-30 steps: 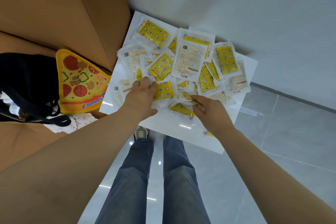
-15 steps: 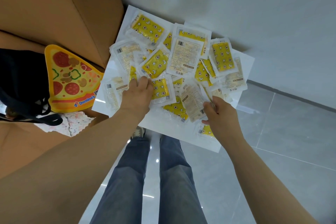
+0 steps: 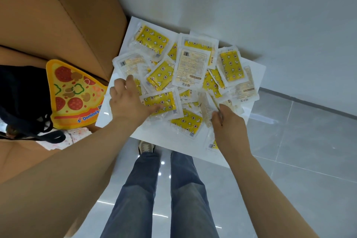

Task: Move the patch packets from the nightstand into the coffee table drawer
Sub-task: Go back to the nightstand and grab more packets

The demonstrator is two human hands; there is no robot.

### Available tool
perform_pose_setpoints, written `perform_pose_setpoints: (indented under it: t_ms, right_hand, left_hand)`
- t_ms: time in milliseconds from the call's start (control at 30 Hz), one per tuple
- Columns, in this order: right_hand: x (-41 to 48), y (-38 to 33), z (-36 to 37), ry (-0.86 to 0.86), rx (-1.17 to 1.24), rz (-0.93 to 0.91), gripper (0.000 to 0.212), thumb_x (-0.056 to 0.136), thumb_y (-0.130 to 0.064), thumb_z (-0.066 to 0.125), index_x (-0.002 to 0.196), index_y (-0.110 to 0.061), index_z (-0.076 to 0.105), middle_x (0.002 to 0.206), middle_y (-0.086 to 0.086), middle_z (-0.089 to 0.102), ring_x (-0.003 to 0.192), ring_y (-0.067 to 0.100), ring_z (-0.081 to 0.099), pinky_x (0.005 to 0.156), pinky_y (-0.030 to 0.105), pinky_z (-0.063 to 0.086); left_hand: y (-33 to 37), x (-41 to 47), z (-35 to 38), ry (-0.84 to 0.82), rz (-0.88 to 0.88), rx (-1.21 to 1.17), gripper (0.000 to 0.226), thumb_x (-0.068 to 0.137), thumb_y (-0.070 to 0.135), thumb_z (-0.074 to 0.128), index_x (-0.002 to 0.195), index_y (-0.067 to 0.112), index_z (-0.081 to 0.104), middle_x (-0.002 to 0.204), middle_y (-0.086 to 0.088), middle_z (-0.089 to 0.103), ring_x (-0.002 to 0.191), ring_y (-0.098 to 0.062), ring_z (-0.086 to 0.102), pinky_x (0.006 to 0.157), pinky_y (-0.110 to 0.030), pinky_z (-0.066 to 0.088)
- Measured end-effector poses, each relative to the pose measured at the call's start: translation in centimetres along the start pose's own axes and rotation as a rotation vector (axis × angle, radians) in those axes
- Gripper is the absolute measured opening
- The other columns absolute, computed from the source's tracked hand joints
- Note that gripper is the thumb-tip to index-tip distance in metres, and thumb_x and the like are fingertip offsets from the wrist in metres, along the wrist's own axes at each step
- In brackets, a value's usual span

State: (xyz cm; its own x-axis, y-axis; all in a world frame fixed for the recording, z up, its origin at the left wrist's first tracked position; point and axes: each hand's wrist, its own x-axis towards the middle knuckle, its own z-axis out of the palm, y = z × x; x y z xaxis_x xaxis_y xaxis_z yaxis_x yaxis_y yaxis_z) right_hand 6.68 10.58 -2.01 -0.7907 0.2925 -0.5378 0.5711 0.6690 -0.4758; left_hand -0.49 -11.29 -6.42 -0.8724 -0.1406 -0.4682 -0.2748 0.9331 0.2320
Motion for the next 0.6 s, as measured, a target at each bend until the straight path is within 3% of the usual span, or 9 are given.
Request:
perform_pose_setpoints:
  t_ms: [100, 200, 367, 600]
  right_hand:
    - [0.6, 0.1, 1.7, -0.035, -0.052, -0.01, 0.021, 0.1, -0.024, 0.04, 0.111, -0.014, 0.055, 0.094, 0.002, 0.065, 0.076, 0.022, 0.06, 0.068, 0.036, 0.054]
    - [0.8, 0.2, 3.0, -0.076, -0.089, -0.001, 0.022, 0.099, -0.025, 0.042, 0.114, -0.012, 0.053, 0.089, 0.004, 0.062, 0.072, 0.021, 0.055, 0.063, 0.029, 0.044]
    - [0.9, -0.6, 4.5, -0.131, -0.155, 0.027, 0.036, 0.097, -0.03, 0.046, 0.128, -0.012, 0.046, 0.099, 0.01, 0.065, 0.089, 0.029, 0.063, 0.069, 0.033, 0.045]
    - [1.2, -1.8, 6.0, -0.168, -0.314, 0.069, 0.068, 0.085, -0.058, 0.055, 0.134, -0.013, 0.038, 0.124, 0.006, 0.049, 0.106, 0.026, 0.059, 0.078, 0.033, 0.047]
  left_hand:
    - [0.0, 0.7, 0.1, -0.166, -0.054, 0.036, 0.13, 0.051, 0.064, 0.08, 0.148, 0.012, 0.011, 0.141, -0.014, 0.024, 0.13, -0.035, 0.028, 0.106, -0.047, 0.034]
    - [0.4, 0.8, 0.7, -0.175, -0.066, 0.074, 0.132, 0.053, 0.064, 0.08, 0.149, 0.011, 0.006, 0.142, -0.015, 0.023, 0.129, -0.035, 0.029, 0.105, -0.045, 0.033]
    - [0.7, 0.9, 1.1, -0.06, -0.082, 0.036, 0.117, 0.055, 0.051, 0.085, 0.144, 0.01, 0.02, 0.133, -0.016, 0.032, 0.12, -0.034, 0.038, 0.096, -0.045, 0.04]
    - [0.6, 1.3, 0.8, -0.114, -0.063, -0.116, 0.083, 0.059, 0.042, 0.086, 0.117, 0.005, 0.039, 0.102, -0.013, 0.057, 0.096, -0.032, 0.055, 0.071, -0.036, 0.041]
